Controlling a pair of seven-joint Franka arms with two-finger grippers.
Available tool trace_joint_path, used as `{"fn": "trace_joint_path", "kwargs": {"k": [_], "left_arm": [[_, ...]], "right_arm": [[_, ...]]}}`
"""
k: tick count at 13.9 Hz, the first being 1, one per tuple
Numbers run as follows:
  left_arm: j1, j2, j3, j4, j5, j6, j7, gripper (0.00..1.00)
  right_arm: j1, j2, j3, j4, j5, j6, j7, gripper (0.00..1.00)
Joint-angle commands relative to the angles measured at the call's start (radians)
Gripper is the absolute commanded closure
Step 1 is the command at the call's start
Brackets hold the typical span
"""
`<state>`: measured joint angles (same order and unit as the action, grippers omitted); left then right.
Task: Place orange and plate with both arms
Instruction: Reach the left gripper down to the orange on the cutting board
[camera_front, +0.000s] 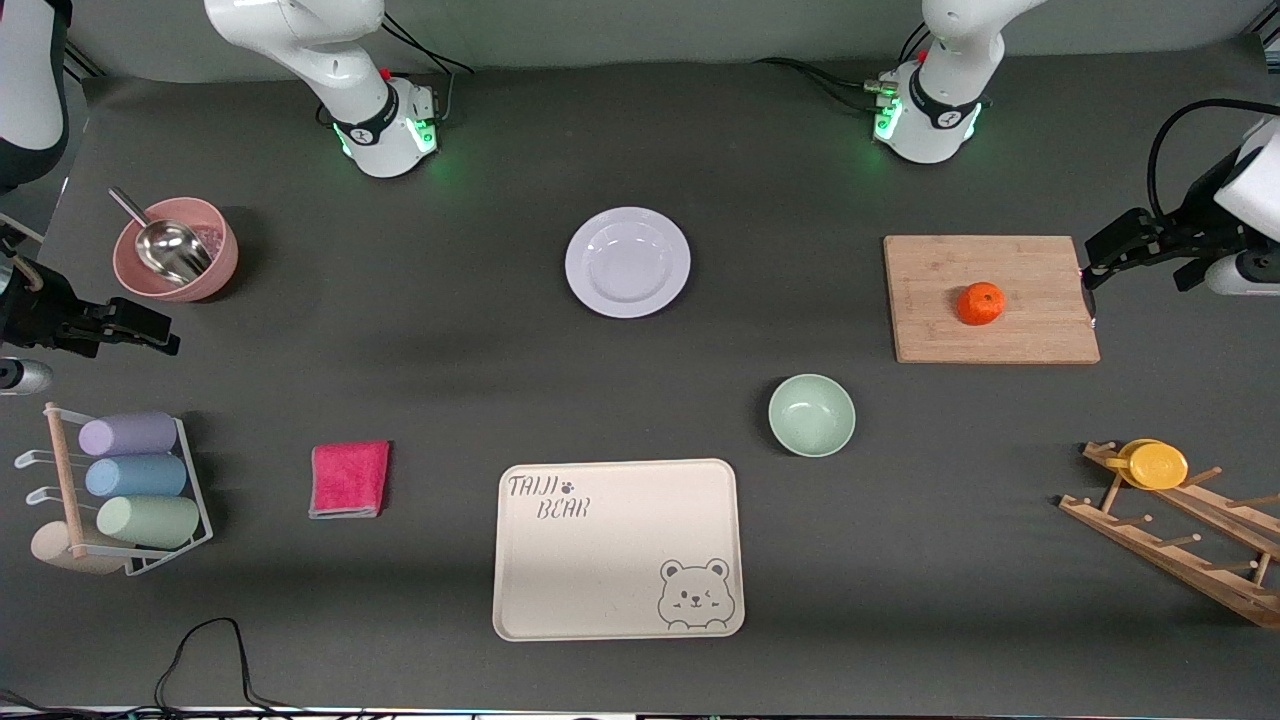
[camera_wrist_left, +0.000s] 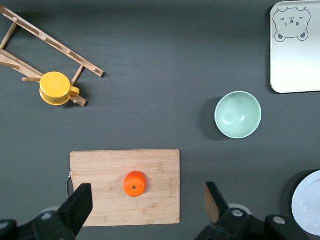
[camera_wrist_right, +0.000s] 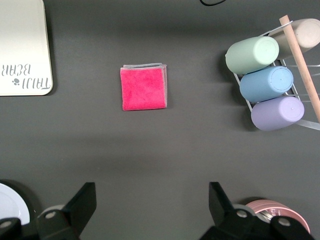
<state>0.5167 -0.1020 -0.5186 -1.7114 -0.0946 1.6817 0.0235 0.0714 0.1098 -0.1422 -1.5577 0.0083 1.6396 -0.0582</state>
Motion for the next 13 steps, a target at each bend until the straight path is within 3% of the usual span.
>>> {"fn": "trace_joint_path", "kwargs": {"k": [1,6,10,13], "left_arm": [[-0.009,0.016,0.003,0.032,0.013,-0.036,-0.019,0.0],[0.006,0.054,0.011,0.009,0.015,-0.057,-0.005,0.0],[0.006,0.035,0.012,-0.265,0.087,0.145,-0.016,0.0],[0.022,-0.008,0.025,-0.376,0.087,0.168,-0.02,0.0]], "right_arm": [[0.013,0.001,-0.008,0.008,-0.016,-0.018,0.028,0.0],[0.013,0.001,-0.008,0.01,-0.017,-0.018,0.028,0.0],[0.013,0.001,-0.008,0.008,-0.016,-0.018,0.028,0.0],[0.014,-0.002,-0.008,0.005,-0.017,-0.018,0.028,0.0]]}}
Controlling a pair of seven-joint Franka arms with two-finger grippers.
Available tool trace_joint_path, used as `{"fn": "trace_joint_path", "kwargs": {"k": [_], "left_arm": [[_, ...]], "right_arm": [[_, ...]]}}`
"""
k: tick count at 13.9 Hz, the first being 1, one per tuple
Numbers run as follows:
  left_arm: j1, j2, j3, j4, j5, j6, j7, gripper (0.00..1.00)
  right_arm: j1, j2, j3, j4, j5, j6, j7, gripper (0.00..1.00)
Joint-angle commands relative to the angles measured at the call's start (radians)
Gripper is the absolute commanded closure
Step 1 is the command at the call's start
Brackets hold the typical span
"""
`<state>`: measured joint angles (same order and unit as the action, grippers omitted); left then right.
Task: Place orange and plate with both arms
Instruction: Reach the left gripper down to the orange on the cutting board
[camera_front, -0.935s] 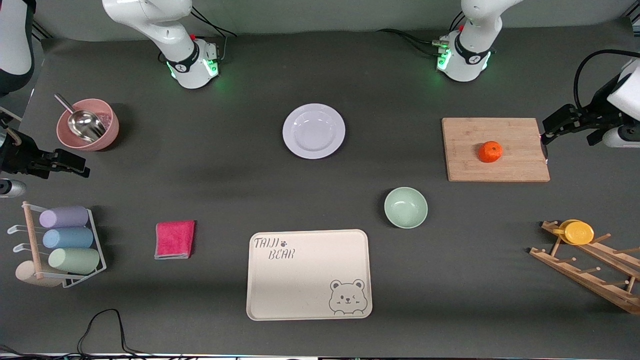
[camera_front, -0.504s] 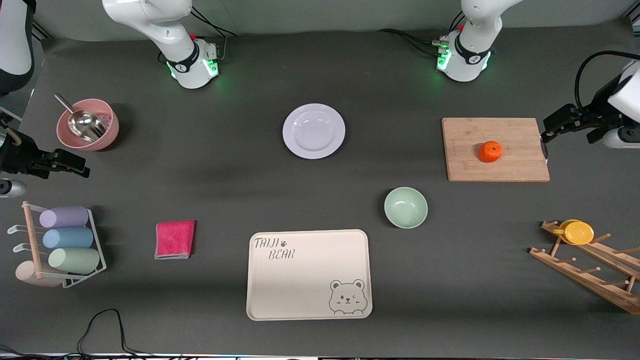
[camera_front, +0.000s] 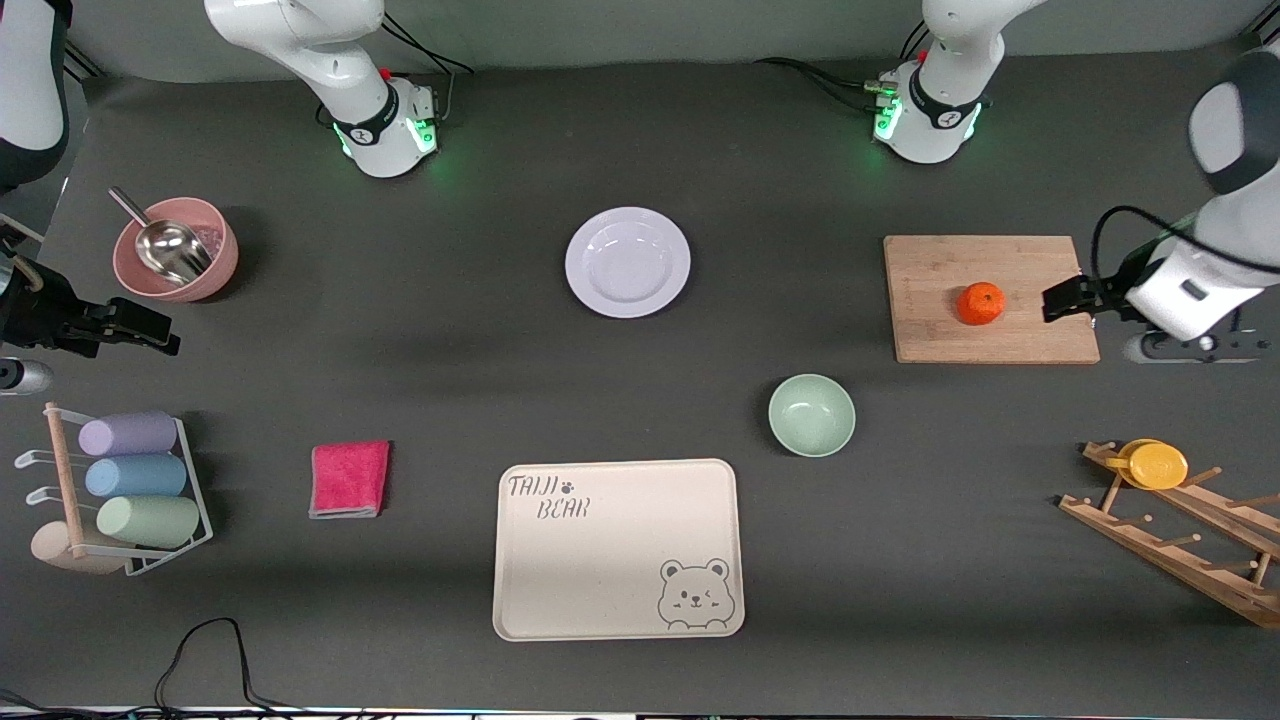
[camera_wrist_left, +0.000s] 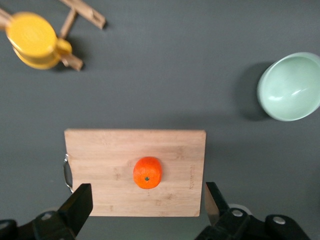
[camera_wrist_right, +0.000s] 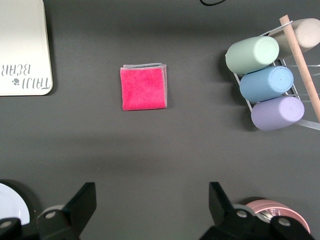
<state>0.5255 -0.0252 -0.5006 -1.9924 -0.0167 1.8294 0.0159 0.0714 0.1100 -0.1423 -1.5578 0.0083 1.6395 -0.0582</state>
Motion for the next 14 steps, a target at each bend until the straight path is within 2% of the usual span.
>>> {"fn": "trace_joint_path", "kwargs": {"k": [1,2,4,8,9,12,14], "left_arm": [[0.008,-0.12,0.007,-0.17,0.009,0.051,-0.019,0.0],[0.005,-0.16,0.002,-0.269,0.011,0.141,-0.019,0.0],[0.005,-0.177,0.0,-0.441,0.011,0.362,-0.008,0.0],[0.001,-0.161,-0.001,-0.662,0.011,0.672,-0.008,0.0],[0.001,-0.147,-0.001,-0.693,0.011,0.729,-0.014,0.0],[0.007,-0.089,-0.001,-0.718,0.011,0.794,-0.017,0.0],[0.005,-0.049,-0.001,-0.749,0.009,0.865,-0.02,0.0]], "right_arm": [[0.014,-0.013,-0.008,-0.01,-0.016,-0.018,0.027,0.0],[0.016,-0.032,-0.008,-0.04,-0.014,-0.009,0.029,0.0],[0.021,-0.07,-0.007,-0.08,-0.013,-0.007,0.038,0.0],[0.062,-0.229,-0.005,-0.265,-0.014,0.04,0.106,0.0],[0.062,-0.277,-0.005,-0.319,-0.014,0.055,0.106,0.0],[0.064,-0.407,0.001,-0.476,-0.014,0.108,0.126,0.0],[0.091,-0.45,0.003,-0.524,-0.014,0.115,0.158,0.0]]}}
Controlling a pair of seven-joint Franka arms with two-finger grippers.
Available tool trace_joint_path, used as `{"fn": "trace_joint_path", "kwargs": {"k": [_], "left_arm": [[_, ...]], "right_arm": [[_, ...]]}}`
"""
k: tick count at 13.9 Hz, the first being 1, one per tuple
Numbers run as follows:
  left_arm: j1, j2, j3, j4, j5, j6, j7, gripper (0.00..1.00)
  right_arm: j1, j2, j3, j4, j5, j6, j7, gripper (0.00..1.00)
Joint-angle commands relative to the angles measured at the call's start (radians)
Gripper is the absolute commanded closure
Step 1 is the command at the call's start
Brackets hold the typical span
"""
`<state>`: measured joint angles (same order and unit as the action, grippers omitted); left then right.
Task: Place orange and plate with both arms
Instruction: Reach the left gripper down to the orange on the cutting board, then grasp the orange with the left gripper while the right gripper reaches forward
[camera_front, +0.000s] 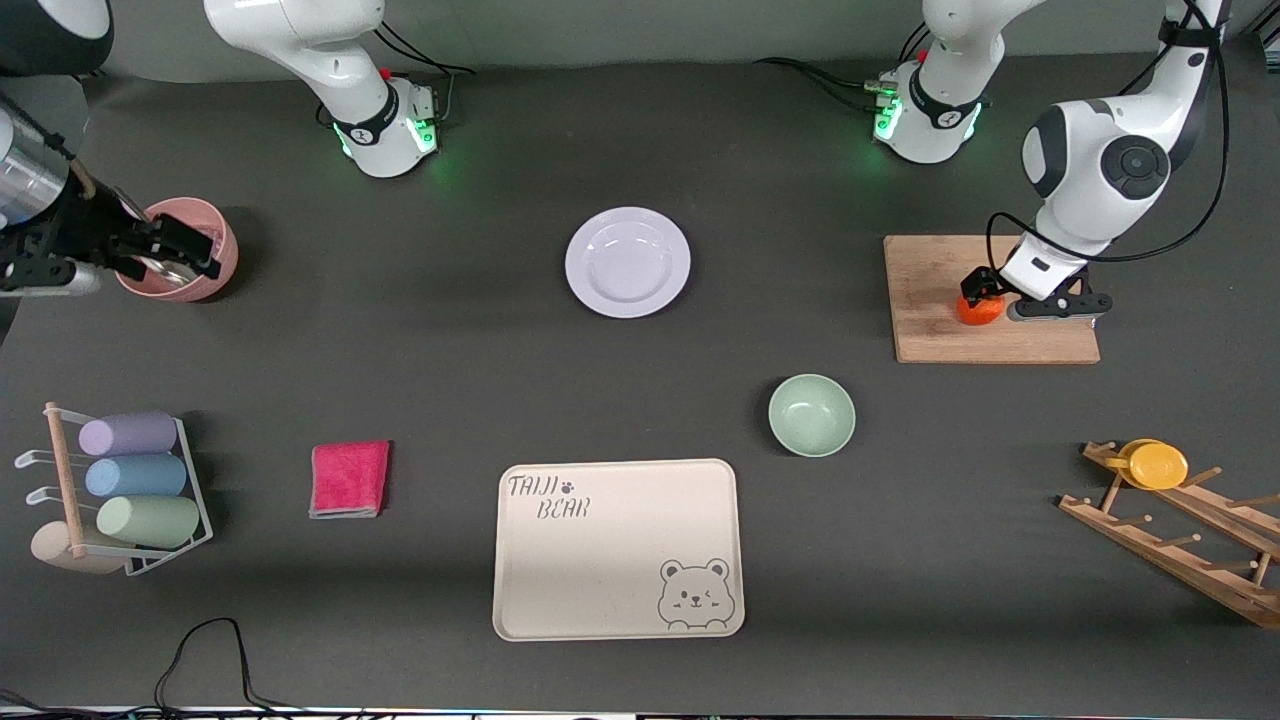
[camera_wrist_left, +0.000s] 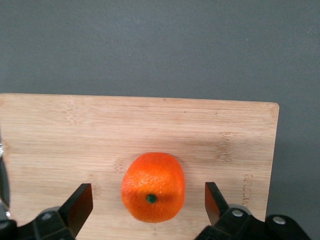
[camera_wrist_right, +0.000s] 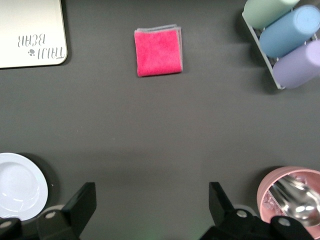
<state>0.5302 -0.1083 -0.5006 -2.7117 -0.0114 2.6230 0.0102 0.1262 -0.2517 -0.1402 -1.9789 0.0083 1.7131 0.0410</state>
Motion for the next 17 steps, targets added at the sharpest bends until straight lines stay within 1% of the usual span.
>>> {"fn": "trace_joint_path", "kwargs": {"k": [1,4,5,7,8,9,10,11,12,13,14,15,16,17], "left_arm": [[0.001,0.051,0.001,-0.037,0.004,0.1,-0.022,0.0],[-0.002,0.071,0.001,-0.037,0.004,0.107,-0.027,0.0],[-0.001,0.082,0.002,-0.036,0.005,0.109,-0.027,0.0],[0.001,0.093,0.002,-0.034,0.008,0.109,-0.027,0.0],[0.001,0.096,0.004,-0.033,0.01,0.109,-0.027,0.0],[0.002,0.102,0.004,-0.033,0.016,0.109,-0.027,0.0],[0.005,0.114,0.005,-0.033,0.037,0.109,-0.027,0.0],[0.01,0.116,0.005,-0.033,0.047,0.109,-0.027,0.0],[0.02,0.117,0.005,-0.033,0.048,0.109,-0.027,0.0],[0.022,0.125,0.005,-0.033,0.053,0.111,-0.027,0.0],[0.022,0.13,0.005,-0.031,0.053,0.109,-0.027,0.01],[0.022,0.13,0.005,-0.031,0.053,0.109,-0.027,0.12],[0.022,0.13,0.005,-0.031,0.056,0.109,-0.026,0.44],[0.022,0.13,0.005,-0.031,0.068,0.108,-0.024,0.78]], "right_arm": [[0.058,-0.093,0.001,-0.106,-0.014,0.042,0.086,0.0],[0.101,-0.084,0.001,-0.104,-0.011,0.043,0.126,0.0],[0.104,-0.077,0.002,-0.104,0.004,0.046,0.131,0.0],[0.125,-0.064,0.001,-0.113,0.097,0.063,0.132,0.0],[0.131,-0.057,0.001,-0.12,0.117,0.077,0.134,0.0],[0.15,-0.052,0.001,-0.139,0.149,0.101,0.134,0.0],[0.164,-0.054,0.001,-0.205,0.227,0.165,0.132,0.0],[0.183,-0.055,0.001,-0.254,0.27,0.221,0.132,0.0],[0.226,-0.054,0.001,-0.291,0.289,0.279,0.132,0.0],[0.245,-0.051,-0.001,-0.326,0.303,0.334,0.132,0.0],[0.247,-0.049,0.001,-0.359,0.347,0.377,0.132,0.0],[0.247,-0.047,0.001,-0.401,0.416,0.423,0.119,0.0],[0.25,-0.046,0.001,-0.438,0.48,0.468,0.102,0.0],[0.256,-0.034,0.001,-0.465,0.534,0.505,0.062,0.0]]}}
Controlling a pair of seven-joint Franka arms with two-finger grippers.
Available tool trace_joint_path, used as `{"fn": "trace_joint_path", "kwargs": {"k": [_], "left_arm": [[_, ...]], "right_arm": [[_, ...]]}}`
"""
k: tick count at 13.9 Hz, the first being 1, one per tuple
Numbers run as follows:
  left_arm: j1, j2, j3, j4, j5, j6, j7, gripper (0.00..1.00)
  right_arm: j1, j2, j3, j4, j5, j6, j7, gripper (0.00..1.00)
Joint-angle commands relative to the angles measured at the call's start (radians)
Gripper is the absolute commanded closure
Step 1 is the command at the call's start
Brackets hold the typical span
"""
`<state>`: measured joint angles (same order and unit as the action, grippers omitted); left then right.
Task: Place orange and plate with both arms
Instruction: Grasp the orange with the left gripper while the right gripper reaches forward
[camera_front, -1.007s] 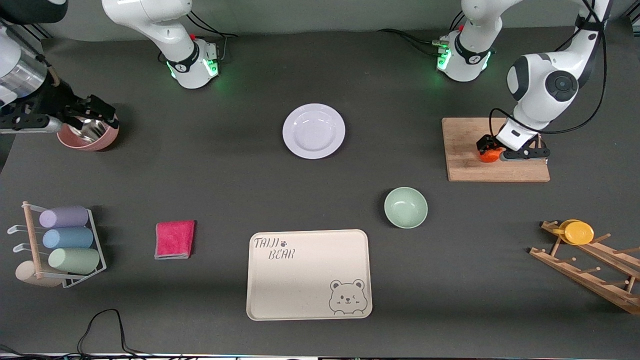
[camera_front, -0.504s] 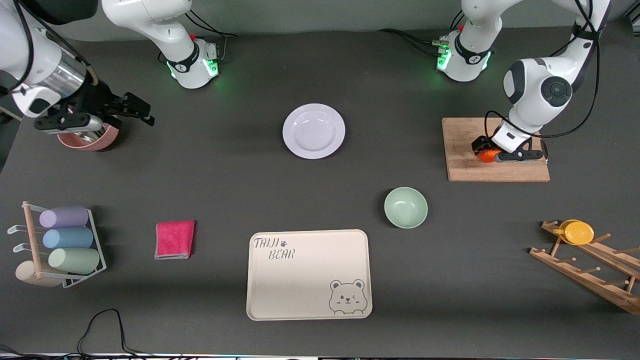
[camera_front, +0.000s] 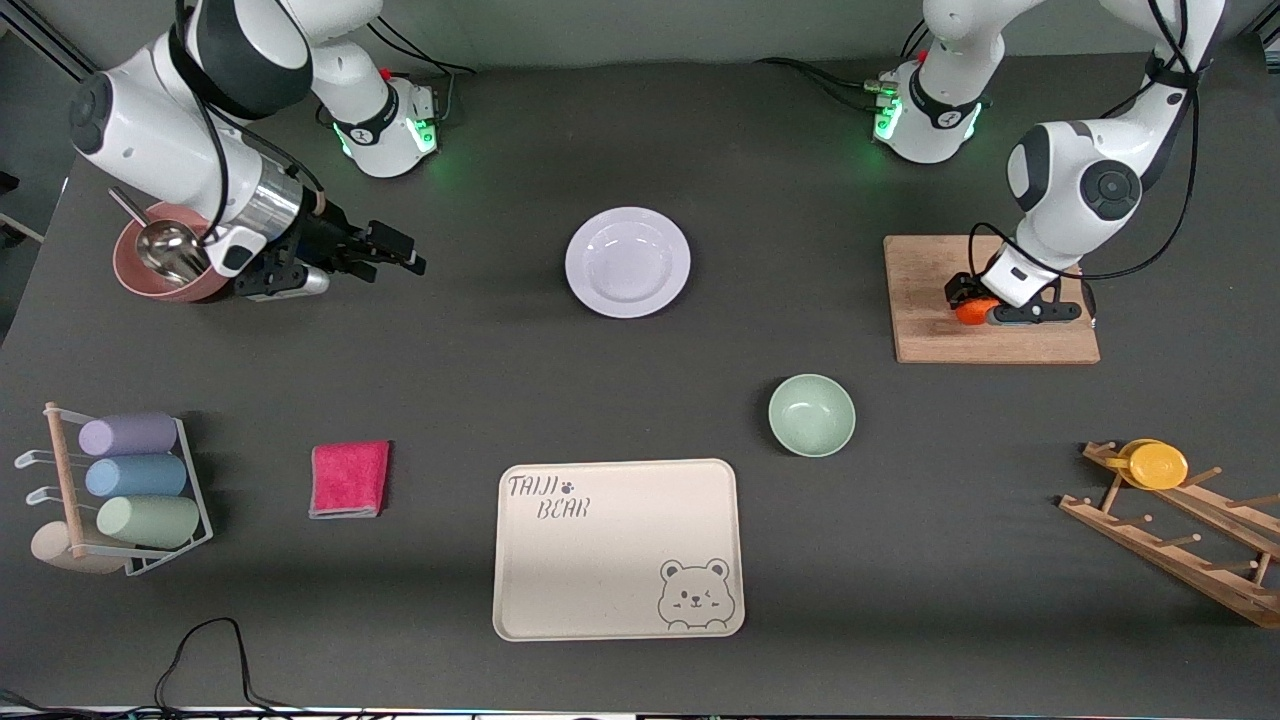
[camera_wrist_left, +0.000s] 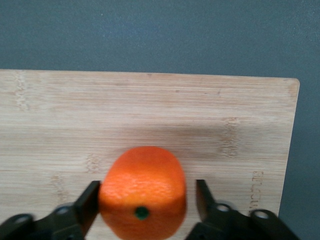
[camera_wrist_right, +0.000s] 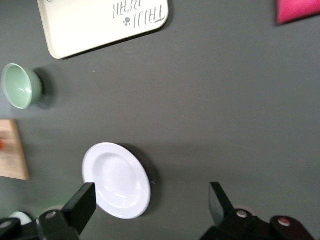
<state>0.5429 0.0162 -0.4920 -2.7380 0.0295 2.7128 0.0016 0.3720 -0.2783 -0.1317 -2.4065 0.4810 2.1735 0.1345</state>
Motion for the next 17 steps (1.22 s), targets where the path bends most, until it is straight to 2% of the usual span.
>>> {"fn": "trace_joint_path", "kwargs": {"k": [1,3,5,7,10,12,14,17], "left_arm": [[0.009,-0.002,-0.004,-0.002,0.041,0.012,-0.018,1.0],[0.006,-0.03,-0.007,0.01,0.043,-0.01,-0.018,1.0],[-0.033,-0.128,-0.029,0.055,0.032,-0.169,-0.029,1.0],[-0.119,-0.177,-0.034,0.134,0.0,-0.342,-0.073,1.0],[-0.236,-0.193,-0.033,0.279,-0.182,-0.523,-0.086,1.0],[-0.288,-0.193,-0.034,0.38,-0.244,-0.638,-0.141,1.0],[-0.372,-0.182,-0.039,0.478,-0.249,-0.718,-0.278,1.0],[-0.48,-0.133,-0.039,0.567,-0.272,-0.726,-0.48,1.0]], "right_arm": [[0.016,0.031,-0.008,-0.074,0.209,0.095,-0.14,0.0],[0.016,0.071,-0.009,-0.126,0.415,0.14,-0.322,0.0],[0.016,0.126,-0.009,-0.178,0.659,0.154,-0.541,0.0],[0.018,0.197,-0.008,-0.209,0.857,0.152,-0.768,0.0],[0.028,0.299,-0.008,-0.238,1.097,0.135,-1.071,0.0],[0.039,0.326,-0.008,-0.252,1.154,0.088,-1.151,0.0],[0.036,0.33,-0.014,-0.279,1.182,0.017,-1.214,0.0],[0.009,0.364,-0.019,-0.307,1.183,-0.055,-1.356,0.0]]}}
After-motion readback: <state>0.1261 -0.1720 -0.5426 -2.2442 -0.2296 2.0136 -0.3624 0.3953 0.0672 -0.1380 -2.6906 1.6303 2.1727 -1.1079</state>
